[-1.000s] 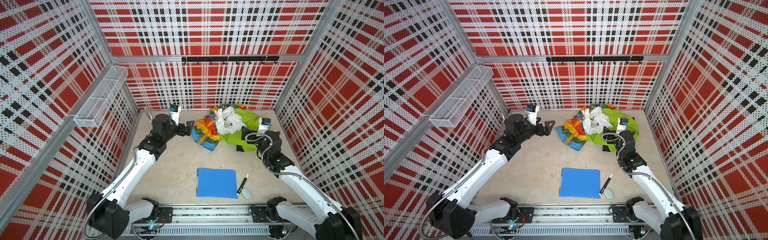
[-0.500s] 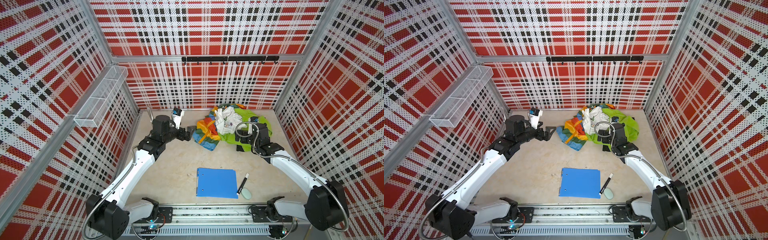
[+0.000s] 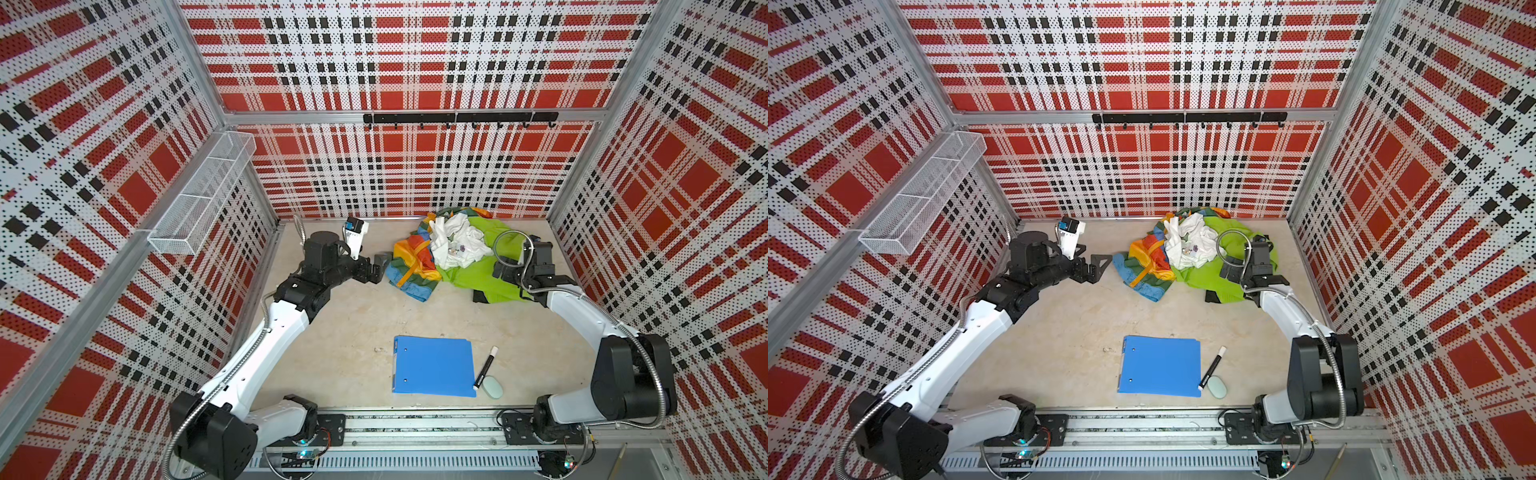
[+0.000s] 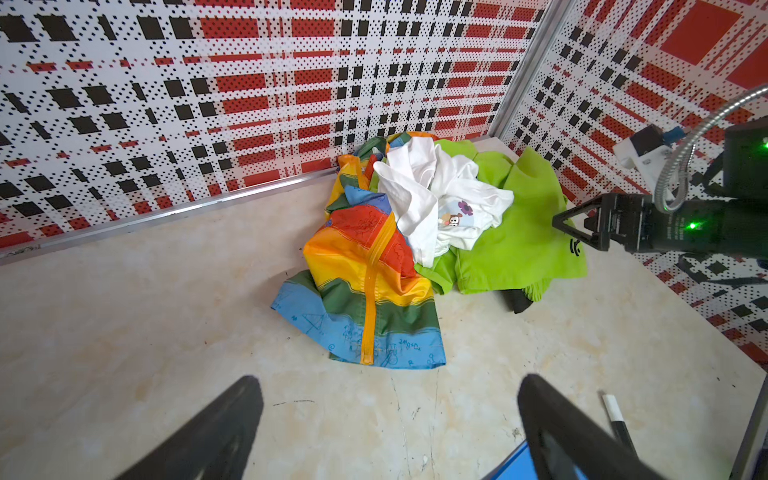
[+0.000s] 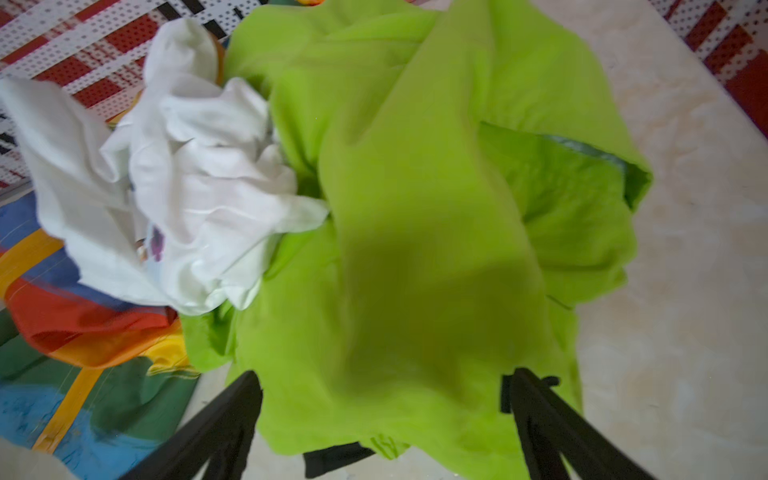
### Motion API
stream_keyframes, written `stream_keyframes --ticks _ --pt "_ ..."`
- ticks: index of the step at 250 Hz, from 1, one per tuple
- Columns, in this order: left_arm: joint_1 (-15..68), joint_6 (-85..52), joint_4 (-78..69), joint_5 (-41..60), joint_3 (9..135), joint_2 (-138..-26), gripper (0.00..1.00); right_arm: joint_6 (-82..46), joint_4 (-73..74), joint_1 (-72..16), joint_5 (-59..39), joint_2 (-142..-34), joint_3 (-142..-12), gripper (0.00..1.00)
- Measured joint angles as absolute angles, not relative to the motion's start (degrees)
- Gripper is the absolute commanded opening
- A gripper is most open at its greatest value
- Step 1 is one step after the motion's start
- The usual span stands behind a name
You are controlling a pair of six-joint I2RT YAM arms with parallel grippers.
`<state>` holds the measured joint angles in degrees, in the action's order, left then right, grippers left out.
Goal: Pick out a specific cloth from the pile
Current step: 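Lower the right gripper onto the lime-green garment while the left gripper rises, then close the right gripper on the lime-green garment and lift it up off the pile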
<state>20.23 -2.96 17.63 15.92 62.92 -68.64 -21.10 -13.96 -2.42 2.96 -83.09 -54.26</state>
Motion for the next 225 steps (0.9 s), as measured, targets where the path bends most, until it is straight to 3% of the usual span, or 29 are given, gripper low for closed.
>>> stream_keyframes --ticks 83,139,174,225 --pt "20.2 -3.0 17.6 16.2 62.9 -68.5 0.99 -19.6 -10.4 5.4 -3.4 -83.6 -52.4 1.00" --pt "20.2 -2.9 17.6 16.5 62.9 -68.3 0.99 -19.5 -7.0 5.5 -7.3 -87.2 -53.4 0.99" --pt "20.2 -3.0 17.6 16.5 62.9 -67.8 0.99 -19.2 -6.3 5.4 -7.7 -90.8 -55.2 0.76" --pt "20.2 -3.0 17.6 16.5 62.7 -67.7 0.99 -19.5 -5.8 5.4 -9.1 -92.8 -57.1 0.12"
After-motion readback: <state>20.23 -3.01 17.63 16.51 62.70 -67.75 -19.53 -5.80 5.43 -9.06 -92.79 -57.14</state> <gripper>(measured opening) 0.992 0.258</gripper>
